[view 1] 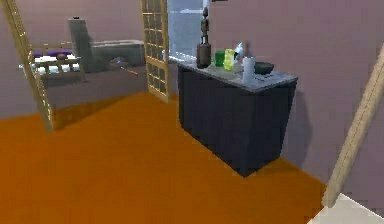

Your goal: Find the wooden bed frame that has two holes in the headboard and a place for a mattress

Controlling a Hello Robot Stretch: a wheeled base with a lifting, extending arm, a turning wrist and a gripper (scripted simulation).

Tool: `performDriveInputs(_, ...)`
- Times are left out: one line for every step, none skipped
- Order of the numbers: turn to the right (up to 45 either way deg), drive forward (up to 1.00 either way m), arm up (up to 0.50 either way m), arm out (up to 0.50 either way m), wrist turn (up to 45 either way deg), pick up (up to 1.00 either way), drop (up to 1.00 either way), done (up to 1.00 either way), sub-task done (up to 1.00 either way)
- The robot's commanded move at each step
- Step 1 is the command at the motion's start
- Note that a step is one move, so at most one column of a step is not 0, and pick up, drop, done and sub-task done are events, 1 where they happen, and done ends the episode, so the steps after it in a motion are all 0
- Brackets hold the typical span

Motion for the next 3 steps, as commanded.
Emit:
performDriveInputs(0.0,0.85,0.00,0.00,0.0,0.00,0.00,0.00,0.00)
performDriveInputs(-24.0,0.00,0.00,0.00,0.0,0.00,0.00,0.00,0.00)
performDriveInputs(0.0,1.00,0.00,0.00,0.0,0.00,0.00,0.00,0.00)
